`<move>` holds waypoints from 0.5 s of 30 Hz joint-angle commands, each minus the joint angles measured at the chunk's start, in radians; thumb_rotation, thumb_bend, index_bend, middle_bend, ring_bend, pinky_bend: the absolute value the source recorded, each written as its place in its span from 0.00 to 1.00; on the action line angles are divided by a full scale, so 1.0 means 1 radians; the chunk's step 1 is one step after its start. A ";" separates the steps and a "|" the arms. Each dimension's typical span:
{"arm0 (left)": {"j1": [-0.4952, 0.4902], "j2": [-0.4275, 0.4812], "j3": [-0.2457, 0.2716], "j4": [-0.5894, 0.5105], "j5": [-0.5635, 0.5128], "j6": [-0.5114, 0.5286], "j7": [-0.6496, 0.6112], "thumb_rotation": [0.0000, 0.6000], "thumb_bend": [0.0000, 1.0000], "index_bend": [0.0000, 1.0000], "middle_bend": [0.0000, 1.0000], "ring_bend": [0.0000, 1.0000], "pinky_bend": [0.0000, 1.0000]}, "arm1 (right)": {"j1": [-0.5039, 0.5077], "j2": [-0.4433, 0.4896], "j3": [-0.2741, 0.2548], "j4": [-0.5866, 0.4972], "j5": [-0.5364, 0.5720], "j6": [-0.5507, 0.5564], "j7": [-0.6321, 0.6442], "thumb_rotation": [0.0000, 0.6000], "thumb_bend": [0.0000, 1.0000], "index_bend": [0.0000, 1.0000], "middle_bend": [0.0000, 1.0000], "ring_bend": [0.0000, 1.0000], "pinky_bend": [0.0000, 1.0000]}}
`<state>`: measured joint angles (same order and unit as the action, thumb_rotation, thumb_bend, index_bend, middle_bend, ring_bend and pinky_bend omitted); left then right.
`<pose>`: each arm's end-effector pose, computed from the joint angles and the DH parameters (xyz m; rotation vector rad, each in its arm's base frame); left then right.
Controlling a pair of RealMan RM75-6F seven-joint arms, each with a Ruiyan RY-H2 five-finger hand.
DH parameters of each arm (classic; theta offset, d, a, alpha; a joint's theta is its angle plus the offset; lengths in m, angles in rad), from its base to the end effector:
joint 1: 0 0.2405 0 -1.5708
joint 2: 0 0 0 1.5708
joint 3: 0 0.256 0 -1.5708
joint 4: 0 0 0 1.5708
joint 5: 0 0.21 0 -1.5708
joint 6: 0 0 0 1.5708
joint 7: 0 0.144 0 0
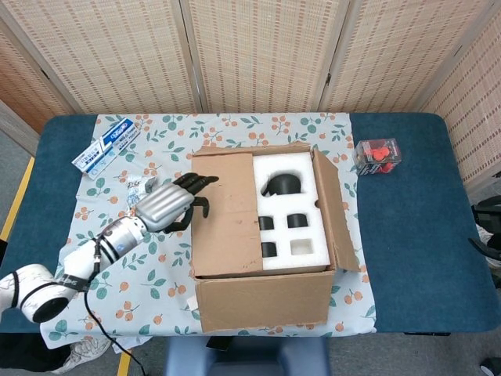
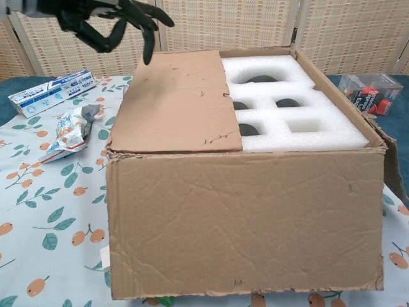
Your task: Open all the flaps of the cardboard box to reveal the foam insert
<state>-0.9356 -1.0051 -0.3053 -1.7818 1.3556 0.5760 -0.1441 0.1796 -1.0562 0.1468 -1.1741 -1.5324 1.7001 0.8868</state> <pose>-0.0556 0.3643 0.1056 -2.2204 -0.9128 -1.0151 -0.3306 -0.2294 0.2733 1.2555 -0.8504 1.5418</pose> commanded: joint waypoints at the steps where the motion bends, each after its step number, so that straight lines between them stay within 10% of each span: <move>1: -0.066 -0.071 -0.004 0.045 -0.009 -0.042 0.004 1.00 1.00 0.48 0.00 0.00 0.00 | -0.003 0.002 0.007 0.020 -0.003 0.004 0.031 0.47 0.22 0.41 0.00 0.00 0.00; 15: -0.224 -0.262 0.015 0.250 -0.089 -0.112 0.045 1.00 1.00 0.50 0.00 0.00 0.00 | 0.032 -0.008 -0.025 0.138 -0.052 -0.076 0.151 0.47 0.22 0.41 0.00 0.00 0.00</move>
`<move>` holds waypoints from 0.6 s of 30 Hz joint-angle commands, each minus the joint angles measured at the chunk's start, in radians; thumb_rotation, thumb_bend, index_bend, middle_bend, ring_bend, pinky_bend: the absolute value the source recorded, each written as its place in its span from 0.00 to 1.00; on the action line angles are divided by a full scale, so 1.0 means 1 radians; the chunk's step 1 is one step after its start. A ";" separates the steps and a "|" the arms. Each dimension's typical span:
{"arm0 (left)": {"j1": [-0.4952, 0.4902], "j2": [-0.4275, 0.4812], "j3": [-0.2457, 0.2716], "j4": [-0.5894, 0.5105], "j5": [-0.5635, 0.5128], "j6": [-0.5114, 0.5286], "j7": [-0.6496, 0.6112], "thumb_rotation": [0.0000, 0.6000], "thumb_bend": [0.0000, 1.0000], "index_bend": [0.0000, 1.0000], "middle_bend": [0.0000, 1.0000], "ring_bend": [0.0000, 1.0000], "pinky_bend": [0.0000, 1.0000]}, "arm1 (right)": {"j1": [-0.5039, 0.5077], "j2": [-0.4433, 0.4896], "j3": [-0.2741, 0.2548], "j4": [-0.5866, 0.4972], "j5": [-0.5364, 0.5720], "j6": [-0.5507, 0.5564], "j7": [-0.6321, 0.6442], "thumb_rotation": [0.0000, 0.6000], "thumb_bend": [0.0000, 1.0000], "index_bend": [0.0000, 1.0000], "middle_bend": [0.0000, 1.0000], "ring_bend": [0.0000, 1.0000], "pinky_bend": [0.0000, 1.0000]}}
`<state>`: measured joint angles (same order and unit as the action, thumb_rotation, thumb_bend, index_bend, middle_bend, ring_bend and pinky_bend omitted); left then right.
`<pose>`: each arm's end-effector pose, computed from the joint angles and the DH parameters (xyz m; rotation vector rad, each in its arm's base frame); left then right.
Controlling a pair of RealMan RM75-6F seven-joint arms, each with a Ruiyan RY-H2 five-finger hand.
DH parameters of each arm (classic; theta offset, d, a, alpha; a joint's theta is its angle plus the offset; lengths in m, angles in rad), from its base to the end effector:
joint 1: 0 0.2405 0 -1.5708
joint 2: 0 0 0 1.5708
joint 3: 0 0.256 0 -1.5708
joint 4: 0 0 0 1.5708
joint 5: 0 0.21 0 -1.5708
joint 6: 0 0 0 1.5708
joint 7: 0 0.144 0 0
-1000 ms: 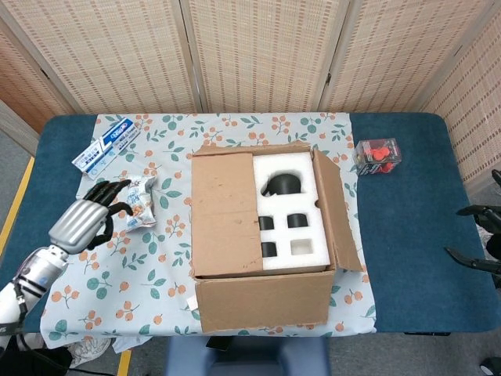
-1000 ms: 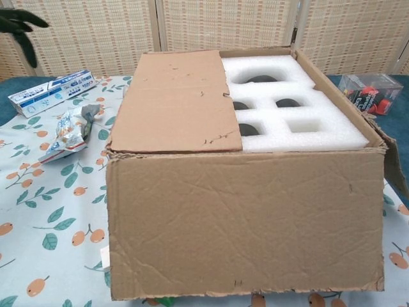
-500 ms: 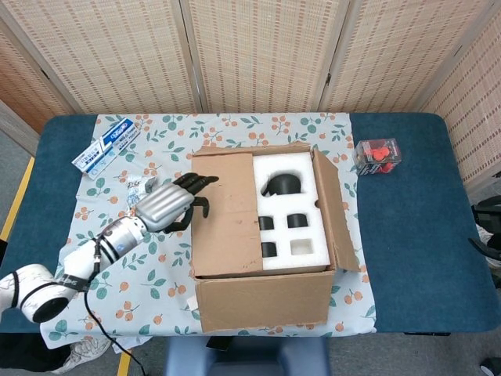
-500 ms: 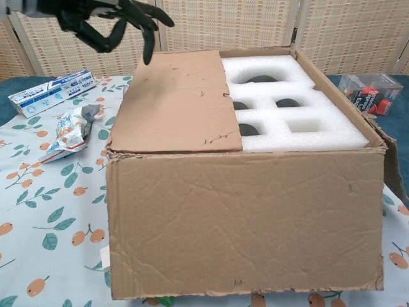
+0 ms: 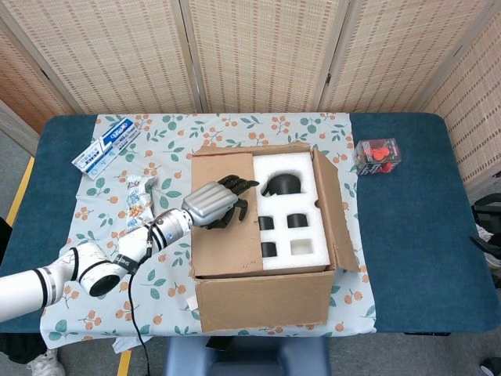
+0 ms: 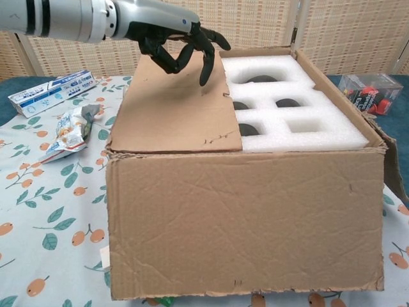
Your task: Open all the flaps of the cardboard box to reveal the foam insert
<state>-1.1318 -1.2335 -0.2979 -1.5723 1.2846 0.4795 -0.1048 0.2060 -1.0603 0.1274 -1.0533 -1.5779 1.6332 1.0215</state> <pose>-0.0079 0.3934 0.0442 -2.3320 -0.8706 -0.9923 -0.3435 -0.2401 0.2780 1.3314 -0.9382 1.5089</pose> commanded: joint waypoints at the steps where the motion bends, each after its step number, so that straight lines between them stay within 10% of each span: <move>1: -0.035 -0.043 0.008 0.053 -0.021 -0.019 0.006 1.00 1.00 0.50 0.00 0.00 0.00 | 0.007 -0.005 -0.007 0.026 -0.008 -0.011 0.024 0.47 0.22 0.41 0.00 0.00 0.00; 18: -0.122 -0.112 0.026 0.139 -0.062 -0.048 0.021 1.00 1.00 0.51 0.00 0.00 0.00 | 0.014 -0.027 -0.016 0.131 -0.005 -0.029 0.127 0.47 0.22 0.41 0.00 0.00 0.00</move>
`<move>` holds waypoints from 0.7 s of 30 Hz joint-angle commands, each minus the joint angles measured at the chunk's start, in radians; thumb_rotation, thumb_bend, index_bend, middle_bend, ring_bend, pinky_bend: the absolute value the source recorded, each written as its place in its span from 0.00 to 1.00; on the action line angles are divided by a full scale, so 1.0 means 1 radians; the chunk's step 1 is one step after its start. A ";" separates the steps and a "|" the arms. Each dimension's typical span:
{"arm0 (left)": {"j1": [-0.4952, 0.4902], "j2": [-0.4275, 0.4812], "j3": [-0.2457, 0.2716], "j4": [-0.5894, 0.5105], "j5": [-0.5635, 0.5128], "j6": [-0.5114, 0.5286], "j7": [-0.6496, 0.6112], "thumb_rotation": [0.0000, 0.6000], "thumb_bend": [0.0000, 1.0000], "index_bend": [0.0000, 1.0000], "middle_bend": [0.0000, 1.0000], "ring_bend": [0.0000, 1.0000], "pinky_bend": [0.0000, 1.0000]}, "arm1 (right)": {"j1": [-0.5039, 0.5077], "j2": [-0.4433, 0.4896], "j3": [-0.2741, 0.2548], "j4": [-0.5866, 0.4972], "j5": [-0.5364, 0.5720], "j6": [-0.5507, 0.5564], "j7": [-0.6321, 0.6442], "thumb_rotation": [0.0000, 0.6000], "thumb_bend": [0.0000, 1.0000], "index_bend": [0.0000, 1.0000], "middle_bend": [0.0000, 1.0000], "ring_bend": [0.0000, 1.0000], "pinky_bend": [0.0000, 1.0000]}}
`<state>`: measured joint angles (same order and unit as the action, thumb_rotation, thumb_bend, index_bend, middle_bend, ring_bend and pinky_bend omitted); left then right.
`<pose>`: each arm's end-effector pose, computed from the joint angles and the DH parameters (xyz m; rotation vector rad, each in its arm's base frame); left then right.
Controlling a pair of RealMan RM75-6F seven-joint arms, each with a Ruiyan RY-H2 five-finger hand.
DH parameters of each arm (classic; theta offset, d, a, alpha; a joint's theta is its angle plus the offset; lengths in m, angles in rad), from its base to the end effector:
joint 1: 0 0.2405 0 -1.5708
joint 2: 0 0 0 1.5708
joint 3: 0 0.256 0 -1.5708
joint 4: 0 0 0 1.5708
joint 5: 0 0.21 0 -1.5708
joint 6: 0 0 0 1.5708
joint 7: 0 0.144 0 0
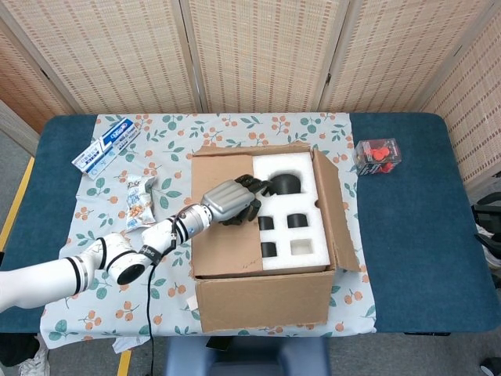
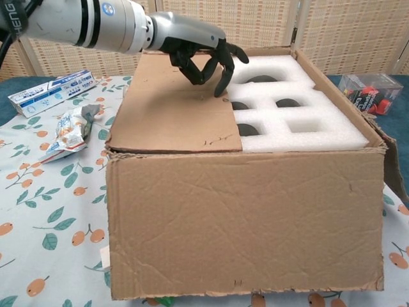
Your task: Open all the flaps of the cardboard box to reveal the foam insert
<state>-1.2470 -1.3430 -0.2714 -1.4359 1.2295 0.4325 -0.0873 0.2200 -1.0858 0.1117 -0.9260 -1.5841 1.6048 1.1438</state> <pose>0.0152 0.4091 0.0137 -2.3712 -0.8401 -0.9424 -0.3582 -0.2455 0.2857 1.3436 -0.9899 1.4955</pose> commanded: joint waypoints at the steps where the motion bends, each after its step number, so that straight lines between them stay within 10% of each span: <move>1: -0.010 -0.003 -0.001 0.004 -0.010 -0.001 0.005 1.00 1.00 0.51 0.00 0.00 0.00 | 0.000 -0.001 0.000 0.006 0.002 0.000 0.008 0.48 0.22 0.41 0.00 0.00 0.00; 21: -0.065 -0.020 0.009 0.036 -0.078 0.011 0.048 1.00 1.00 0.50 0.00 0.00 0.00 | -0.001 -0.007 -0.007 0.036 0.002 0.000 0.048 0.48 0.22 0.41 0.00 0.00 0.00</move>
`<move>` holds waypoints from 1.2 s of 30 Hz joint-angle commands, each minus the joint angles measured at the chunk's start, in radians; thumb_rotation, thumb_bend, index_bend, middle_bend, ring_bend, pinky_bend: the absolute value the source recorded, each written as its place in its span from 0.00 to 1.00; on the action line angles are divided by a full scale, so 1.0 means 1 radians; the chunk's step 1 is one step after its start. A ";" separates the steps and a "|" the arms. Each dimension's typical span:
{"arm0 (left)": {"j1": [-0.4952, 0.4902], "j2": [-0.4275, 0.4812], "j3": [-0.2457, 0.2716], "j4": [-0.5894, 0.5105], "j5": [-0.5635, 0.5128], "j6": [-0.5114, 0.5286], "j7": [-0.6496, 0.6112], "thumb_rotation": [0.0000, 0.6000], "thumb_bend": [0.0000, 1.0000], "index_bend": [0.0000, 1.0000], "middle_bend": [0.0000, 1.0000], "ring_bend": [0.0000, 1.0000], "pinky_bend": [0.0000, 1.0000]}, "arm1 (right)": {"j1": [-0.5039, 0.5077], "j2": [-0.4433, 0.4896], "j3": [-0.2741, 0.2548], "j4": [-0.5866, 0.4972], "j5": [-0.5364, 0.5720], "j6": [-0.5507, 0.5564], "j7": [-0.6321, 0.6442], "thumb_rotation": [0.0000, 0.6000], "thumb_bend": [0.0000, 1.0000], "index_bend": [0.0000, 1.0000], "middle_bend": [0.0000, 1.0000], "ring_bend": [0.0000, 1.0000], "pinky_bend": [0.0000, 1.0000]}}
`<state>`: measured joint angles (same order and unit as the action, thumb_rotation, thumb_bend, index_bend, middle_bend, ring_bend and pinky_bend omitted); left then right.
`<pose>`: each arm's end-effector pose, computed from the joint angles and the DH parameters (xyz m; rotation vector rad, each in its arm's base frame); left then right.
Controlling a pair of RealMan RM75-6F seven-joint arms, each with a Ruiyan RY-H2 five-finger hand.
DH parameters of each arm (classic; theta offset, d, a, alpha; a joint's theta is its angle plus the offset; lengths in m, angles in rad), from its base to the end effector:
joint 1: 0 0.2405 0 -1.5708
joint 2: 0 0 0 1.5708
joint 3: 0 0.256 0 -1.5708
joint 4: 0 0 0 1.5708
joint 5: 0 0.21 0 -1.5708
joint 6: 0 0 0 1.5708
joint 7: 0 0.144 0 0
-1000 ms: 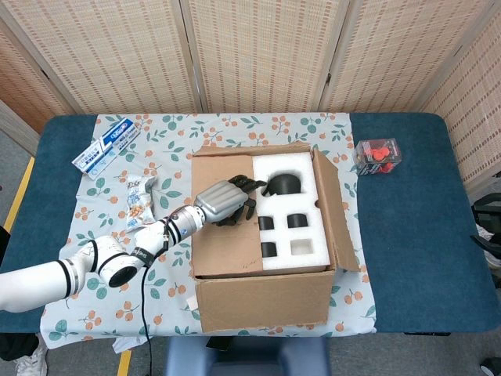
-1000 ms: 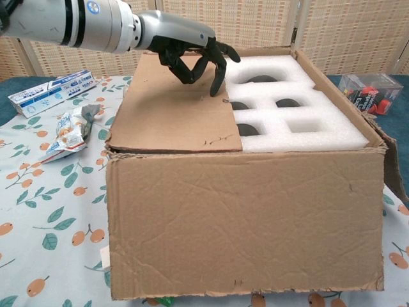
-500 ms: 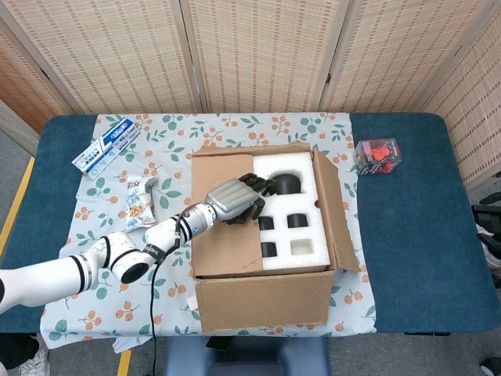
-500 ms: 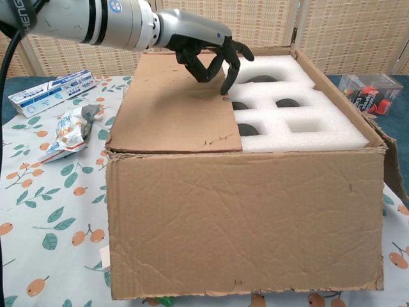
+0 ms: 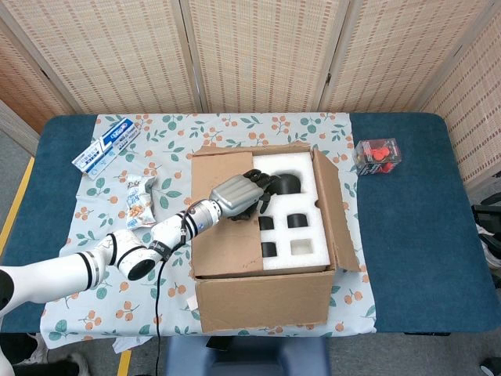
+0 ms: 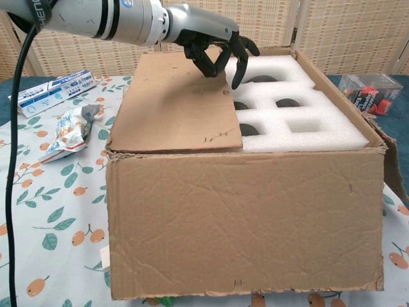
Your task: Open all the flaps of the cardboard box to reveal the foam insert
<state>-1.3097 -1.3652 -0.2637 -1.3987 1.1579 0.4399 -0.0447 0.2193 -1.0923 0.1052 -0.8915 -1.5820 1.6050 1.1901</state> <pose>0.0341 0.4166 0.0111 -2.3604 -0.8050 -0.9547 -0.3625 -0.2447 0.2888 1.3380 -1.0106 1.5034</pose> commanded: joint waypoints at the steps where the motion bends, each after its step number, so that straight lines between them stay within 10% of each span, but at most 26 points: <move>1: -0.004 0.003 0.003 -0.002 -0.012 0.006 0.009 1.00 1.00 0.50 0.00 0.00 0.00 | 0.000 -0.001 -0.001 0.003 0.000 0.001 0.004 0.48 0.22 0.41 0.00 0.00 0.00; 36: -0.018 -0.006 0.076 -0.027 -0.073 0.034 0.099 1.00 1.00 0.50 0.00 0.00 0.00 | -0.011 -0.004 -0.006 0.015 -0.002 0.025 0.024 0.48 0.22 0.41 0.00 0.00 0.00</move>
<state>-1.3263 -1.3689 -0.1904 -1.4277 1.0866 0.4726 0.0521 0.2085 -1.0965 0.0995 -0.8772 -1.5838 1.6292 1.2134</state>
